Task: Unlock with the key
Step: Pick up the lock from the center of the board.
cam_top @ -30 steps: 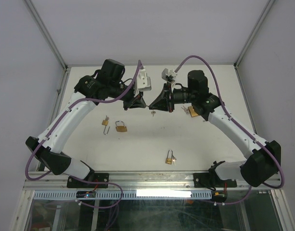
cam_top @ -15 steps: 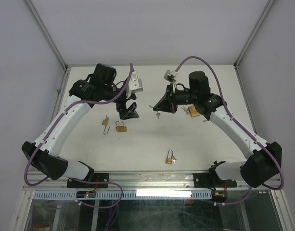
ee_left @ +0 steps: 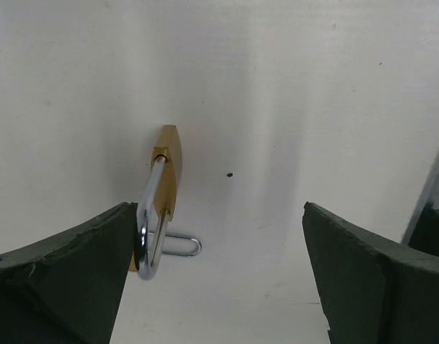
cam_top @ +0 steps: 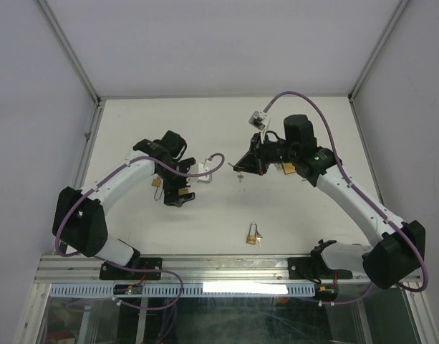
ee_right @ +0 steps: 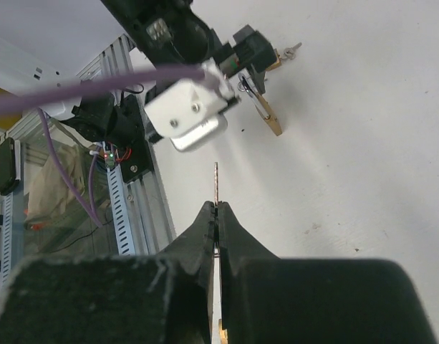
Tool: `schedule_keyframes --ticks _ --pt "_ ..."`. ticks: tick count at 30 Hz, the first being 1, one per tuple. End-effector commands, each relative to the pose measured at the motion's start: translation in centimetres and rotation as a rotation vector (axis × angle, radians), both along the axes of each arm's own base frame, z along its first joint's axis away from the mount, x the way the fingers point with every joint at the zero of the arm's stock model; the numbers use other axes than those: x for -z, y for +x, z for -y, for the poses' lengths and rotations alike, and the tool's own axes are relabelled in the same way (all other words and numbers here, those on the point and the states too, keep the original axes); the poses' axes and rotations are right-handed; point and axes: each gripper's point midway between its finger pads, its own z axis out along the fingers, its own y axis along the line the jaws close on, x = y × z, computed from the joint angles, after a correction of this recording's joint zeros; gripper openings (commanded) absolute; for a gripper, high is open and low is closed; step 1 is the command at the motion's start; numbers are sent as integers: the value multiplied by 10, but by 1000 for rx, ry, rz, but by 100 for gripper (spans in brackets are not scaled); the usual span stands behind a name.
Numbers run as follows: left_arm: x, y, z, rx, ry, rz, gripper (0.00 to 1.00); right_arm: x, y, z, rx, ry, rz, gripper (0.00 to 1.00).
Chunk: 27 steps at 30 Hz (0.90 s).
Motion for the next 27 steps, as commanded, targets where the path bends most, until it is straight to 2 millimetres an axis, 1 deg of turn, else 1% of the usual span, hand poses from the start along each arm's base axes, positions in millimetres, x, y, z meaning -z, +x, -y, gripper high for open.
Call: schedule_keyframes --ticks 1,3,6,9,10,12,14,15,17,21,23,25,27 --pt "15 27 -4 63 49 196 99 -18 2 0 19 45 46 0" --pt "28 31 -8 61 73 222 99 -18 2 0 19 47 49 0" --pt "41 39 -9 49 85 265 99 -18 0 0 14 49 48 0" --pt "47 46 -5 28 74 282 99 -18 0 -1 15 52 46 0" --pt "49 46 -4 29 72 273 97 -18 0 0 14 52 44 0" --pt "52 44 0 35 54 252 91 -19 0 -1 14 54 46 0" --pt "54 40 3 49 39 230 79 -19 0 -1 14 55 48 0" --pt "55 39 4 54 34 221 71 -19 0 -1 16 53 48 0" --pt "57 35 4 73 39 202 61 -20 1 0 18 54 55 0" --pt "66 31 2 79 55 174 57 -21 1 0 14 52 66 0" --pt "68 32 2 78 58 165 51 -20 1 0 13 50 63 0" --pt "70 33 3 74 62 160 42 -20 3 -1 14 48 59 0" --pt "72 33 2 76 70 155 36 -20 3 -1 14 48 60 0"
